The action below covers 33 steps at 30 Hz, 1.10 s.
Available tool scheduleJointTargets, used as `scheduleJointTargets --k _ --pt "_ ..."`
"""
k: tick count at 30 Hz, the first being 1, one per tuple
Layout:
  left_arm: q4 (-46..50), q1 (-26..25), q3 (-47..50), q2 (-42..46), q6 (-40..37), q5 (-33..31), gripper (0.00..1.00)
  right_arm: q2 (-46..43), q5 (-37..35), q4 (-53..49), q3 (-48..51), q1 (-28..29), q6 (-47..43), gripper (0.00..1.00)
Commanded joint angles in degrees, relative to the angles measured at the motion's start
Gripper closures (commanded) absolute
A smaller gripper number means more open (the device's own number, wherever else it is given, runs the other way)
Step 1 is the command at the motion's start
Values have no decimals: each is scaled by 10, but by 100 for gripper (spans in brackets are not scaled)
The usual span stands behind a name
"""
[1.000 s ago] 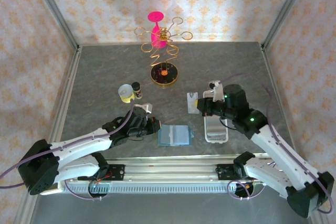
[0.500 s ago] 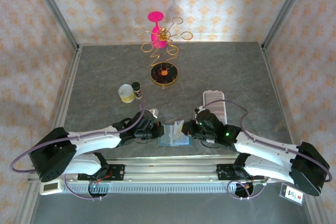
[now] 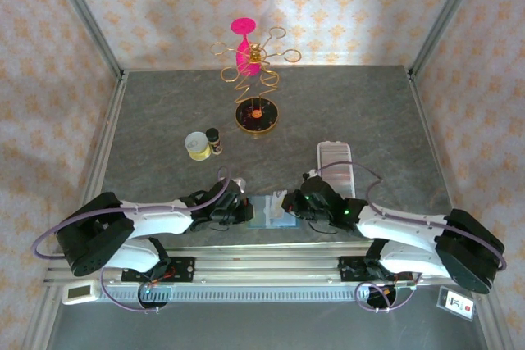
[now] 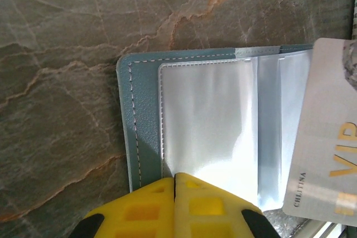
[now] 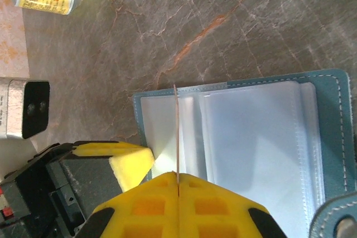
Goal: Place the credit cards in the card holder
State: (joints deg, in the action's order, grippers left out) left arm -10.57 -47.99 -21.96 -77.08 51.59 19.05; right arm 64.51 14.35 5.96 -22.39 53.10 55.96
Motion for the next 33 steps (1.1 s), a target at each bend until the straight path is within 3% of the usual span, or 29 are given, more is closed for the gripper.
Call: scheduleJointTargets --k 1,33 --pt "5 -5 14 -1 6 -16 100 9 -22 30 5 3 2 100" --pt "-1 -6 24 3 10 -14 100 29 6 126 66 6 0 100"
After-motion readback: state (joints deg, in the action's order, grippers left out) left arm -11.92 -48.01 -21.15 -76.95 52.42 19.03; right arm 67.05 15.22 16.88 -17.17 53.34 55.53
